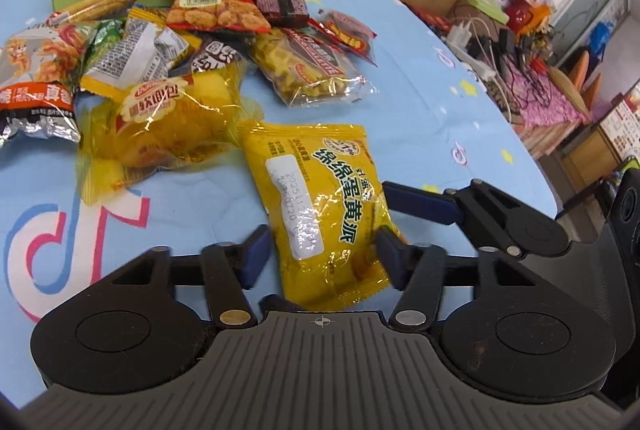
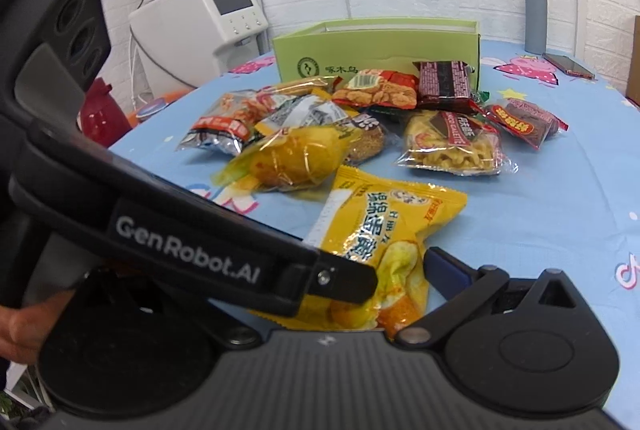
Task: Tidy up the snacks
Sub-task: 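Close the left gripper on the long yellow snack bag and lift it, then carry the yellow bag into the green box and open the left gripper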
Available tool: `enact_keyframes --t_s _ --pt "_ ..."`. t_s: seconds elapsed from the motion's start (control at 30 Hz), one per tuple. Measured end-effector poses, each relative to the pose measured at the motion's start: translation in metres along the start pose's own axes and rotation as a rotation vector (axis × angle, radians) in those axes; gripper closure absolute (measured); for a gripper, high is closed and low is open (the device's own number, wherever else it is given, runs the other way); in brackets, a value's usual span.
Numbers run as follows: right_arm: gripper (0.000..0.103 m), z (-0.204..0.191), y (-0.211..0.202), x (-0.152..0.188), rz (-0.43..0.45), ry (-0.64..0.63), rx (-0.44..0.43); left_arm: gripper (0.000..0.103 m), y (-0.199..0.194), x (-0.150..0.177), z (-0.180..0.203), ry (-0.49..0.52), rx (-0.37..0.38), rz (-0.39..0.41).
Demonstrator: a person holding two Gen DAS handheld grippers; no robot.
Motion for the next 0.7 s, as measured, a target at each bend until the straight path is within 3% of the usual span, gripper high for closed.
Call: enact_keyframes --t_s 0.1,0.17,0.3,0.33,0.37,0.5,0.7 --pt "0.001 0.011 -0.007 -0.005 0.02 0.009 0.037 0.033 -0.009 -0.012 -0.009 0.006 -0.072 0.075" --pt "0.001 0.021 -0.007 -0.006 0.024 0.029 0.066 0.033 -0.01 -0.014 -0.011 0.002 -0.06 0.082" --pt "0.002 0.021 0.004 -0.004 0.02 0.031 0.056 0.052 0.005 -0.008 -0.011 -0.015 0.004 0.031" --pt "0.008 0.019 0.006 -0.002 0.018 0.023 0.055 0.058 0.004 -0.008 -0.01 -0.007 0.013 0.04" --pt "0.024 0.014 0.009 -0.001 0.011 0.011 0.049 0.077 0.005 -0.007 -0.008 0.001 0.044 0.034" --pt "0.034 0.007 0.01 -0.005 0.0 -0.022 0.073 0.086 -0.004 -0.012 -0.007 0.004 0.065 0.057" --pt "0.033 0.004 -0.014 -0.043 0.065 -0.034 0.079 0.087 -0.044 -0.051 0.004 0.046 0.103 0.16"
Point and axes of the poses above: each gripper's, at about its wrist camera, not at the fingertips, and y roughly the way its jaws point, z to its right, x to its underside, the point moved 10 cm from there along y, roughly the way its jaws point, and after that the axes turned 7 degrees about -z, right-handed, at the moved point
